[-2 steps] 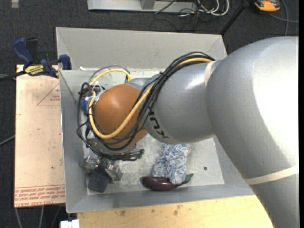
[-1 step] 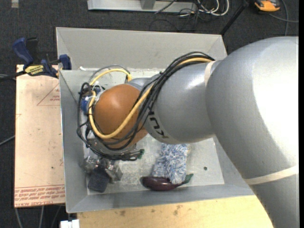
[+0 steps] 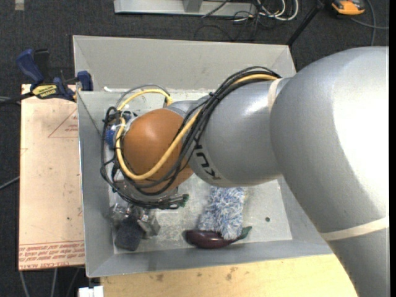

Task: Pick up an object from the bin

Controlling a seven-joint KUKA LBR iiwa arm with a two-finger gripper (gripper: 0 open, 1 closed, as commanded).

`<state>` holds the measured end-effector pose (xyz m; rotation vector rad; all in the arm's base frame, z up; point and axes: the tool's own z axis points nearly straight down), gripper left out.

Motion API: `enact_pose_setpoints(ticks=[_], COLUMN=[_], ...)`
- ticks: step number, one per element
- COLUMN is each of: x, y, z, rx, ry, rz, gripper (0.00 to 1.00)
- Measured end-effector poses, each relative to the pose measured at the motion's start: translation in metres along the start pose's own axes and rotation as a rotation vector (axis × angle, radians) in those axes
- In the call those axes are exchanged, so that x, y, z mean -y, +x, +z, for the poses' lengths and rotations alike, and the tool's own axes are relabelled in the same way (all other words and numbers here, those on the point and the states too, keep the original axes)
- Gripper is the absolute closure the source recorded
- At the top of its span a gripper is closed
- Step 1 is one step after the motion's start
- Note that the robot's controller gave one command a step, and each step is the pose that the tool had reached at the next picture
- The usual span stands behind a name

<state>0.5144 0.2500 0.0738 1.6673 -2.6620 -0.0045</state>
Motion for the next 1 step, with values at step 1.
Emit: enact_pose_setpoints(ticks=[1], x=[-0.0019], y=[0.0013], z=[-0.0180], rx=[-0.006], ry=[-0.005], rz=[0.000], gripper=[1.00])
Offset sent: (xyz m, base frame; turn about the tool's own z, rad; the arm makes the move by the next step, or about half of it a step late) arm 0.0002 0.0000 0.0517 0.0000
